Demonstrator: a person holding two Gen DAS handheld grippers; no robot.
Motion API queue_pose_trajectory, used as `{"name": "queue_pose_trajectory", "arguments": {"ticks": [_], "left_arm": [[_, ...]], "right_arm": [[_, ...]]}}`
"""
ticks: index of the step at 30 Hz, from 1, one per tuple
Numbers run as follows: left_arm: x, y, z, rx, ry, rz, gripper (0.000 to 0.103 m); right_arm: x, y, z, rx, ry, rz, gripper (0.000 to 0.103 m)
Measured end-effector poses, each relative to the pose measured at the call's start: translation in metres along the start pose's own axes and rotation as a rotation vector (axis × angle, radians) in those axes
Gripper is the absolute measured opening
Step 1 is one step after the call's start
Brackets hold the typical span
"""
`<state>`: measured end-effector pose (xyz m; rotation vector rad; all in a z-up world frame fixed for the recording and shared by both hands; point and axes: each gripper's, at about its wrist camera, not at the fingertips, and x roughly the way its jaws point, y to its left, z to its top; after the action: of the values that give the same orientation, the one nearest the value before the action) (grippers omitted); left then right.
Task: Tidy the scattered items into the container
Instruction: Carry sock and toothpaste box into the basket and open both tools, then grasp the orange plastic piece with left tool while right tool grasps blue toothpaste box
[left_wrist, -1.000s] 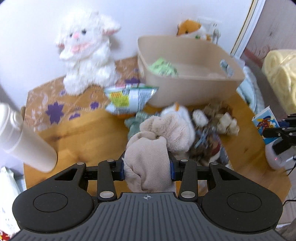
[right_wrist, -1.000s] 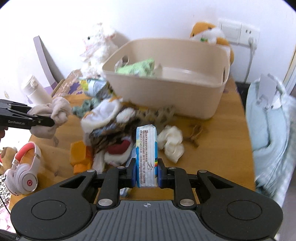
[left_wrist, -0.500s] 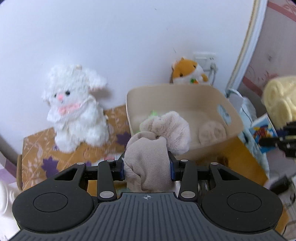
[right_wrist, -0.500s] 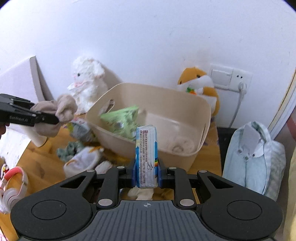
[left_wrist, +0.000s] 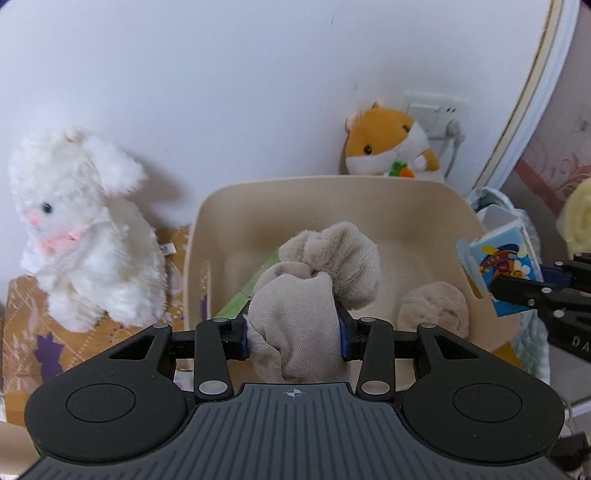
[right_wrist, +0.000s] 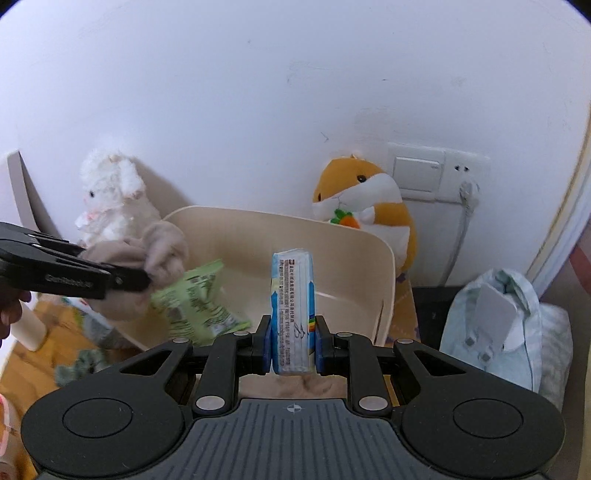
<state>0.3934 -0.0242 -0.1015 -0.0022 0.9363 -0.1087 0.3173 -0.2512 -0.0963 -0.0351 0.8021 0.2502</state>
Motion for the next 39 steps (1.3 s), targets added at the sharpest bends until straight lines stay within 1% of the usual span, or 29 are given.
{"name": "queue_pose_trajectory", "arguments": {"ticks": [5, 8, 12, 13, 14, 15, 16, 17, 18, 19, 20, 23, 24, 25, 27, 30, 34, 36, 39], "left_arm": [[0.024, -0.011, 0.002, 0.021, 0.037, 0.028, 0.042], [0.035, -0.014, 0.001, 0.026, 0.077, 0.051, 0.042], [0.04, -0.015, -0.004, 0.051, 0.092, 0.044, 0.045], [0.039, -0.015, -0.005, 0.053, 0.085, 0.049, 0.05], [0.037, -0.014, -0.005, 0.049, 0.075, 0.052, 0.057], [0.036, -0.013, -0.005, 0.041, 0.068, 0.049, 0.062], [0.034, -0.011, -0.005, 0.026, 0.061, 0.045, 0.069], [0.031, -0.01, -0.005, 0.014, 0.053, 0.043, 0.072], [0.028, -0.009, -0.004, 0.006, 0.046, 0.041, 0.073], [0.025, -0.009, -0.004, 0.003, 0.038, 0.041, 0.074], [0.022, -0.009, -0.004, 0.005, 0.032, 0.045, 0.074], [0.01, -0.008, -0.005, 0.016, 0.019, 0.057, 0.074], [0.004, -0.007, -0.007, 0.017, 0.015, 0.057, 0.074], [-0.002, -0.006, -0.009, 0.018, 0.005, 0.054, 0.074], [-0.016, -0.003, -0.015, 0.014, -0.014, 0.041, 0.076], [-0.036, -0.001, -0.028, 0.017, -0.032, 0.045, 0.077], [-0.059, 0.005, -0.053, 0.007, -0.041, 0.053, 0.078], [-0.07, 0.009, -0.07, -0.01, -0.042, 0.051, 0.078], [-0.085, 0.016, -0.096, -0.034, -0.051, 0.07, 0.078]], "right_arm": [[0.033, 0.001, 0.004, -0.002, 0.041, 0.0, 0.02], [0.048, 0.003, -0.001, -0.005, 0.064, -0.002, 0.02], [0.061, 0.008, -0.011, -0.028, 0.087, -0.006, 0.02], [0.062, 0.009, -0.013, -0.031, 0.091, -0.006, 0.026], [0.062, 0.01, -0.014, -0.033, 0.088, -0.011, 0.032], [0.061, 0.011, -0.015, -0.033, 0.083, -0.012, 0.036], [0.06, 0.011, -0.016, -0.029, 0.079, -0.014, 0.046], [0.059, 0.011, -0.017, -0.022, 0.074, -0.012, 0.052], [0.057, 0.011, -0.017, -0.016, 0.067, -0.01, 0.065], [0.054, 0.012, -0.017, -0.015, 0.059, -0.014, 0.073], [0.051, 0.013, -0.016, -0.016, 0.053, -0.019, 0.075], [0.04, 0.019, -0.017, -0.029, 0.044, -0.038, 0.087], [0.034, 0.023, -0.018, -0.049, 0.031, -0.058, 0.096], [0.027, 0.028, -0.019, -0.066, 0.011, -0.072, 0.102], [0.011, 0.037, -0.023, -0.081, -0.03, -0.075, 0.103], [-0.009, 0.048, -0.032, -0.053, -0.057, -0.057, 0.103], [-0.03, 0.068, -0.047, -0.042, -0.056, -0.038, 0.103], [-0.038, 0.08, -0.054, -0.047, -0.047, -0.033, 0.103], [-0.049, 0.098, -0.069, -0.054, -0.038, -0.04, 0.103]]}}
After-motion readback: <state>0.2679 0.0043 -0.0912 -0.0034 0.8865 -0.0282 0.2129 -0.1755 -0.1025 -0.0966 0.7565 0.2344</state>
